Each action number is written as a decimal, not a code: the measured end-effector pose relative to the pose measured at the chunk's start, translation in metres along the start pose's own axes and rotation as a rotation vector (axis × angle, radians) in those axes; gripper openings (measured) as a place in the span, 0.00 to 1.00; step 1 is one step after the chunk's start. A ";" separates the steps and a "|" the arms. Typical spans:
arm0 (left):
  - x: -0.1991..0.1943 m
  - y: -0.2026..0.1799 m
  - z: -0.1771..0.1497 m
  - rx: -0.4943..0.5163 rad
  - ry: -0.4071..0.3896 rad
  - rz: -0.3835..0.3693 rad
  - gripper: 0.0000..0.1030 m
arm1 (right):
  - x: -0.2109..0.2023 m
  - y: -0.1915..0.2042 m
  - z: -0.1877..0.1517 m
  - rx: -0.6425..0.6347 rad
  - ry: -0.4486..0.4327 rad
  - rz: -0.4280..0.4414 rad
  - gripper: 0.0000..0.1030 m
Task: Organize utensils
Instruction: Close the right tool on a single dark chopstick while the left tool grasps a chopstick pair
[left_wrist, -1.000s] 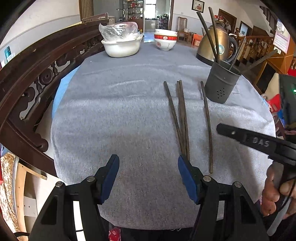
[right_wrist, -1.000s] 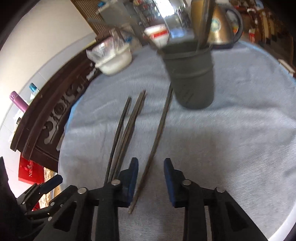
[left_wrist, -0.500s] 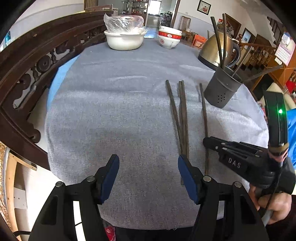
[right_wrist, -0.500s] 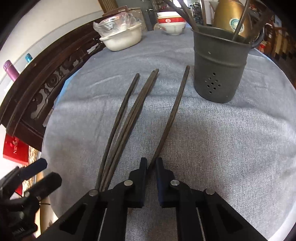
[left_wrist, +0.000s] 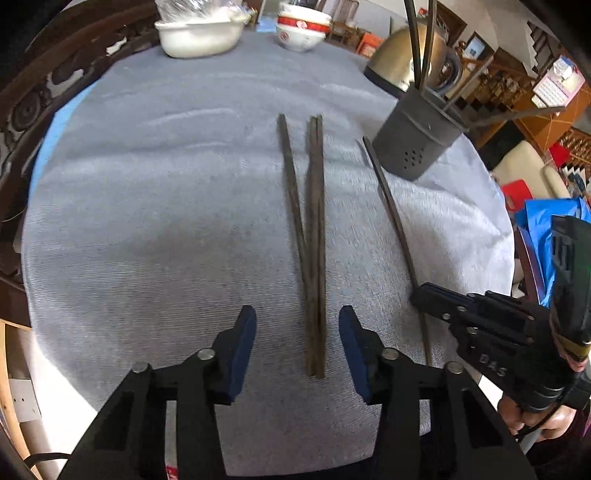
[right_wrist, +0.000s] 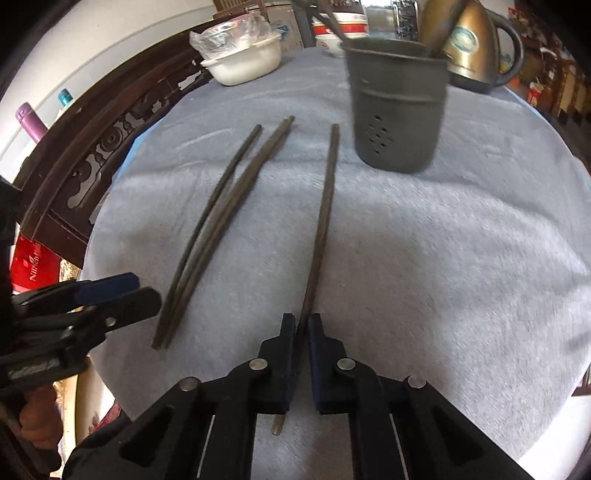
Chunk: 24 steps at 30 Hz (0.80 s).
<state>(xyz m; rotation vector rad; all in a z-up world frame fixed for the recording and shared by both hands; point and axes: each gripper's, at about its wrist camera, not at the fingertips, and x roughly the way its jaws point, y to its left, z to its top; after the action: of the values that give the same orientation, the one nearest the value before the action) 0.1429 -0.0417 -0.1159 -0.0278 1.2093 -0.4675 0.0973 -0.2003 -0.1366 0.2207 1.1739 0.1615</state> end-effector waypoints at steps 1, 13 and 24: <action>0.004 -0.002 0.001 0.002 0.010 0.000 0.45 | -0.001 -0.003 -0.001 0.011 0.003 0.010 0.09; 0.023 -0.016 0.007 0.030 0.027 -0.024 0.10 | -0.002 -0.014 -0.004 0.066 -0.018 0.077 0.09; 0.007 -0.004 -0.015 0.009 0.037 -0.099 0.10 | -0.003 -0.014 -0.007 0.065 -0.025 0.085 0.09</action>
<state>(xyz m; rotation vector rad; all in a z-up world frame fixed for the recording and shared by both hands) 0.1295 -0.0443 -0.1264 -0.0718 1.2463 -0.5625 0.0900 -0.2144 -0.1401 0.3292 1.1461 0.1945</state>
